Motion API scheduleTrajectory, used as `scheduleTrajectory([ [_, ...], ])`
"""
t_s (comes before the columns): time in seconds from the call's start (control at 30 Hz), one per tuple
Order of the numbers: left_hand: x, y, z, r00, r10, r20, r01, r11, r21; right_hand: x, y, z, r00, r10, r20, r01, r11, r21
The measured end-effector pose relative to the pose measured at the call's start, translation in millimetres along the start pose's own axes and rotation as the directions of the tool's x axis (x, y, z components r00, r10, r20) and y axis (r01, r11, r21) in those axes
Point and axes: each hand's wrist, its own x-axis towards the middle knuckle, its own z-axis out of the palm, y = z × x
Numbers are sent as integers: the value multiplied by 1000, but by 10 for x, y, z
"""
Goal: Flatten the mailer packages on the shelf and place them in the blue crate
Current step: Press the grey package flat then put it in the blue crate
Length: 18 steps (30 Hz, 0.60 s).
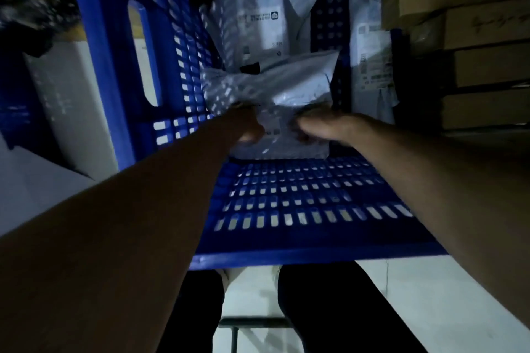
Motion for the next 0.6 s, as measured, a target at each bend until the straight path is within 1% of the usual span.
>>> scheduleTrajectory([
  [0.03,28,-37,60,1000,-4,2,4,1000,-26,43,25,14,1000,2,2,-2,1000,15],
  [0.1,63,-82,158,999,-37,37,40,996,-77,100,21,33,999,9,39,-13,995,101],
  [0.17,42,-90,196,997,-56,58,61,994,-86,57,7,13,996,-16,93,5,993,116],
  [0.27,-72,-59,179,998,-42,56,47,995,-93,-137,80,-78,999,-20,37,15,992,123],
  [0.3,-127,-59,144,998,-45,45,49,996,-76,-263,61,-116,999,-35,15,32,990,138],
  [0.37,-228,-78,107,997,-81,5,81,996,-23,-294,70,-115,999,-34,40,25,978,206],
  [0.47,-411,-82,-6,992,-120,-45,122,992,24,-437,-29,-158,996,20,82,-40,967,251],
  [0.53,-511,-62,-109,992,-117,-49,119,992,37,-527,-65,-223,1000,21,15,-24,965,263],
  [0.6,-619,-12,-255,992,-119,-29,120,993,4,-619,-60,-312,997,11,-79,13,953,302],
])
